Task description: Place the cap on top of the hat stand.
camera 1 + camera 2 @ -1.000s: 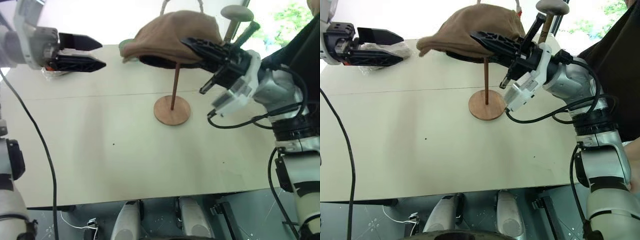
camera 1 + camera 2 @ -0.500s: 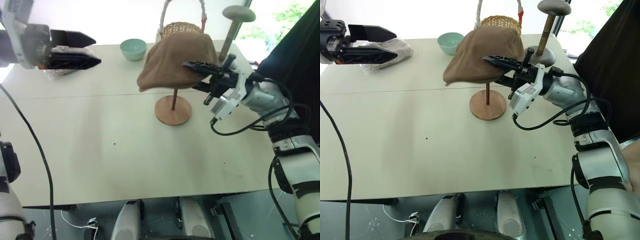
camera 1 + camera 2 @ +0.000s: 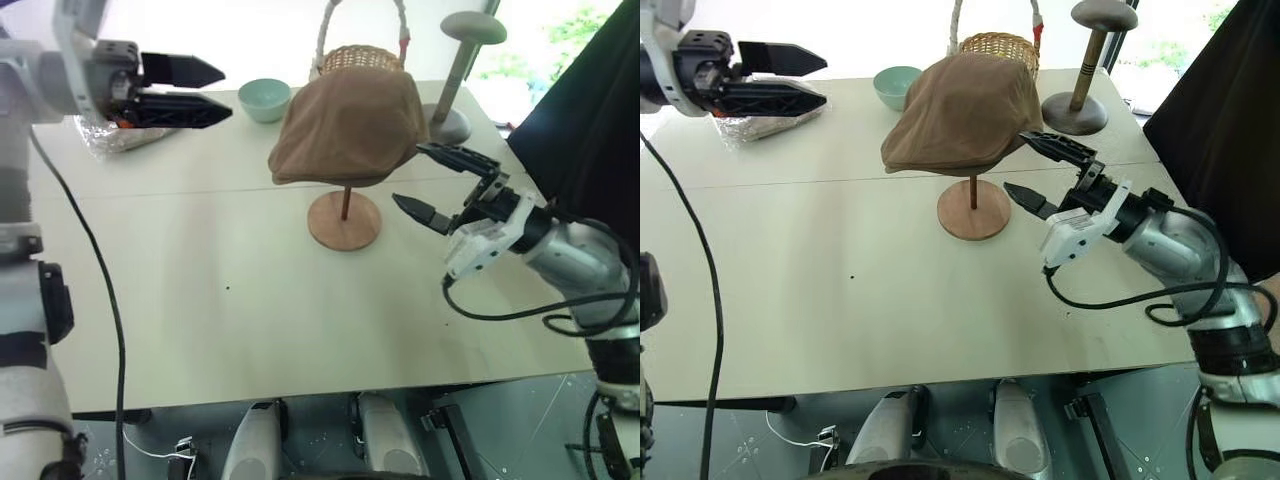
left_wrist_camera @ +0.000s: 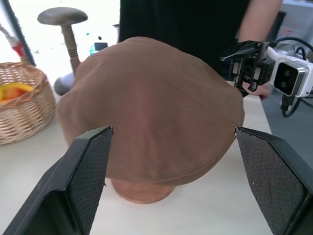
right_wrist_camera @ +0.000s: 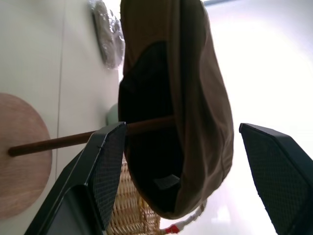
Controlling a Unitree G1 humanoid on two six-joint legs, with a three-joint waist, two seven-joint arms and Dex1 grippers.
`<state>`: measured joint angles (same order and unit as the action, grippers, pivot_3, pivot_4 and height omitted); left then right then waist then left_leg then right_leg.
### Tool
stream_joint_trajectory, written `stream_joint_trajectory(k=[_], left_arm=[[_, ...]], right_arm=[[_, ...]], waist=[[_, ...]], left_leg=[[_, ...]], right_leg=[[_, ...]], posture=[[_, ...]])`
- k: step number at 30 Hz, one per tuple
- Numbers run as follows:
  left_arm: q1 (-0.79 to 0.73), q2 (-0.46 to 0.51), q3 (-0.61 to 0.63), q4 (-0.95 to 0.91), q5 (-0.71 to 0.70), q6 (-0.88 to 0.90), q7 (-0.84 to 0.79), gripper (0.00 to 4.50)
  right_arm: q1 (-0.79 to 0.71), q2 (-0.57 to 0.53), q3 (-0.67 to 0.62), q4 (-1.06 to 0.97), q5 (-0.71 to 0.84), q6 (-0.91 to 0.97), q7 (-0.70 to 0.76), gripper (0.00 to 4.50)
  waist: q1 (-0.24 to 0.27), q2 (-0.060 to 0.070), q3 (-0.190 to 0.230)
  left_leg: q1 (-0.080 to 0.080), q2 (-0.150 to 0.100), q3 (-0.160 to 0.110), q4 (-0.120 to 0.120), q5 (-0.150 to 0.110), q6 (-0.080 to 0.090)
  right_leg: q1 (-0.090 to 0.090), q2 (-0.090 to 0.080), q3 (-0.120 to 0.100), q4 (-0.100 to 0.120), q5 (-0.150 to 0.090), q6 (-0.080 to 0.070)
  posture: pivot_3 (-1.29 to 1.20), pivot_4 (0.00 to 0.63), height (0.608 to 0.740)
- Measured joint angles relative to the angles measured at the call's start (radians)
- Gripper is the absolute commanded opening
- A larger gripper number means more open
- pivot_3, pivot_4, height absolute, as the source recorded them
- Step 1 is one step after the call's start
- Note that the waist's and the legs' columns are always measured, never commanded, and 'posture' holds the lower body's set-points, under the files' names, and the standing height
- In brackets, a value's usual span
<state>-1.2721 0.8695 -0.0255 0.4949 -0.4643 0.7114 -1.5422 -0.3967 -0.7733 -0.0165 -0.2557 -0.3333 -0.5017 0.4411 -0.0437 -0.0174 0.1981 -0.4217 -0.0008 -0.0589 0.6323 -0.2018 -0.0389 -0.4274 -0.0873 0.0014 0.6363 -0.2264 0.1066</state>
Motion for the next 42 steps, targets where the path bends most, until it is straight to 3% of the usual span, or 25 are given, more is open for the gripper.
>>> stream_joint_trajectory(k=[8, 21, 24, 29, 30, 37, 42], left_arm=[[-0.039, -0.018, -0.010, 0.042, 0.041, -0.025, -0.039, 4.20], [-0.063, -0.015, -0.028, 0.057, 0.061, -0.023, -0.049, 4.20], [-0.062, -0.008, -0.027, 0.052, 0.060, -0.022, -0.046, 4.20], [-0.053, 0.007, -0.017, 0.035, 0.059, -0.018, -0.043, 4.20], [-0.047, 0.013, -0.015, 0.029, 0.059, -0.017, -0.043, 4.20], [-0.030, 0.016, 0.004, 0.015, 0.058, -0.015, -0.038, 4.20], [-0.030, 0.015, 0.005, 0.014, 0.059, -0.018, -0.028, 4.20]], right_arm=[[0.000, 0.125, 0.041, -0.151, -0.206, 0.147, -0.033, 3.76], [-0.089, 0.219, 0.160, -0.088, -0.413, 0.206, -0.081, 3.76], [-0.122, 0.238, 0.171, -0.069, -0.420, 0.213, -0.091, 2.89], [-0.126, 0.240, 0.174, -0.063, -0.417, 0.209, -0.103, 0.36], [-0.126, 0.238, 0.173, -0.063, -0.415, 0.206, -0.105, 0.03], [-0.146, 0.201, 0.146, -0.051, -0.342, 0.148, -0.126, 0.03], [-0.260, 0.156, 0.079, 0.047, -0.142, 0.003, -0.148, 0.03]], waist=[[0.004, 0.000, 0.000], [0.001, 0.000, 0.000], [0.001, 0.000, 0.000], [0.002, 0.000, 0.000], [0.002, 0.000, 0.000], [0.001, 0.000, 0.000], [0.000, 0.000, 0.000]], left_leg=[[0.000, 0.000, 0.000, 0.000, 0.000, 0.000], [0.000, 0.000, 0.000, 0.000, 0.000, 0.000], [0.000, 0.000, 0.000, -0.001, 0.000, 0.000], [-0.001, 0.000, 0.000, 0.000, 0.000, 0.000], [0.000, 0.000, 0.000, 0.000, 0.000, 0.000], [-0.001, 0.000, 0.000, 0.000, 0.000, 0.000], [0.000, 0.000, 0.000, -0.001, 0.000, 0.000]], right_leg=[[0.000, 0.000, 0.000, -0.001, 0.000, 0.000], [0.000, 0.000, 0.000, -0.001, 0.000, -0.001], [0.000, 0.000, 0.000, -0.001, 0.000, 0.000], [0.000, 0.000, 0.000, -0.001, 0.000, 0.000], [0.000, 0.000, 0.000, -0.001, 0.000, 0.000], [0.000, 0.000, 0.000, -0.001, 0.000, 0.000], [0.000, 0.000, 0.000, -0.001, 0.000, 0.000]], posture=[[0.00, 0.150, 0.740], [0.00, 0.150, 0.740], [0.00, 0.150, 0.740], [0.00, 0.150, 0.740], [0.00, 0.150, 0.740], [0.00, 0.150, 0.740], [0.00, 0.150, 0.740]])
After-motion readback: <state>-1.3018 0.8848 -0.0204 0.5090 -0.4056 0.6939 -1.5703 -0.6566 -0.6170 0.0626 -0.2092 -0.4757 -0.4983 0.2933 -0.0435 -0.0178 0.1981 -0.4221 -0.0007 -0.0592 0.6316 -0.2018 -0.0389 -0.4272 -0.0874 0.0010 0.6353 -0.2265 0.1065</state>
